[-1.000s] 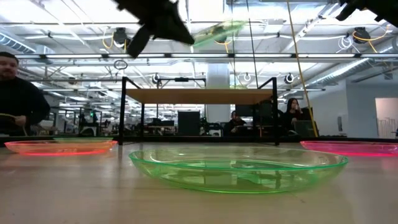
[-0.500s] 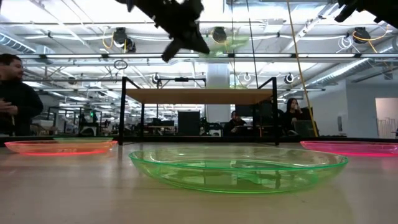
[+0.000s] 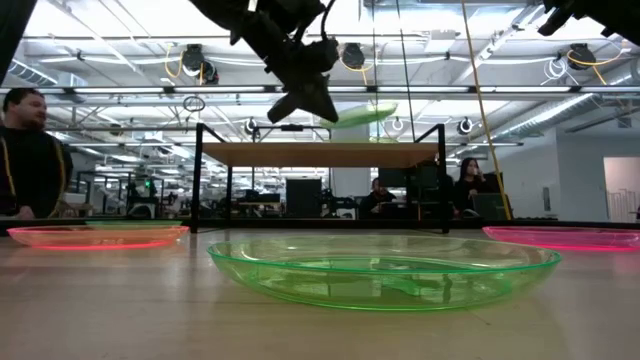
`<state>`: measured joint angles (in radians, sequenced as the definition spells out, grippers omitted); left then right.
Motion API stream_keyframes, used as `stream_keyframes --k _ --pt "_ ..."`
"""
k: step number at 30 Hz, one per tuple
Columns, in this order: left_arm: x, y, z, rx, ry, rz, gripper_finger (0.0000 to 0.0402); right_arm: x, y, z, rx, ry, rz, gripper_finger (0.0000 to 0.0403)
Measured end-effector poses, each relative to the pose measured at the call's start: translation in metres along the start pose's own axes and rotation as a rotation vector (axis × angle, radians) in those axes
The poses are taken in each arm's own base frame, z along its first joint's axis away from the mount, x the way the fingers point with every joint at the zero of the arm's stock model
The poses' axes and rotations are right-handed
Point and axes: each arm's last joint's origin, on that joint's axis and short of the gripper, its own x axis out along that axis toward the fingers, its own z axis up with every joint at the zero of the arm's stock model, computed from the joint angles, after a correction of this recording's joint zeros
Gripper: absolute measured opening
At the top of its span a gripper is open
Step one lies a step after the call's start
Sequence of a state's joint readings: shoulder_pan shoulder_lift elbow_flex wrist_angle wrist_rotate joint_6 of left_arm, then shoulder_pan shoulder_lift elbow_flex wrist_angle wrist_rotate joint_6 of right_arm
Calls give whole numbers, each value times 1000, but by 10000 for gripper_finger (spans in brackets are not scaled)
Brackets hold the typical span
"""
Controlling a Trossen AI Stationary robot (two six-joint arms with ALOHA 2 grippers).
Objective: Place and stack plates onto a shelf
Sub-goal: Stack the green plate on top of the green plate on the shelf
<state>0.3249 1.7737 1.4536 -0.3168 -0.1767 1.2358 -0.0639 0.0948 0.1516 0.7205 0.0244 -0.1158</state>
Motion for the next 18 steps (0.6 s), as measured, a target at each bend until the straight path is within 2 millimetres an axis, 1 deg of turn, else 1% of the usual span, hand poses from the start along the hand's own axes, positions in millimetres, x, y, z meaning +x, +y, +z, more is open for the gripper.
stream_keyframes --k 5,10,18 --pt "0 1 -3 -31 -6 -3 1 0 0 0 0 0 0 105" --pt "1 2 -6 -101 -76 -34 1 0 0 0 0 0 0 105" --pt "3 0 -6 -110 -84 -43 1 0 0 0 0 0 0 105"
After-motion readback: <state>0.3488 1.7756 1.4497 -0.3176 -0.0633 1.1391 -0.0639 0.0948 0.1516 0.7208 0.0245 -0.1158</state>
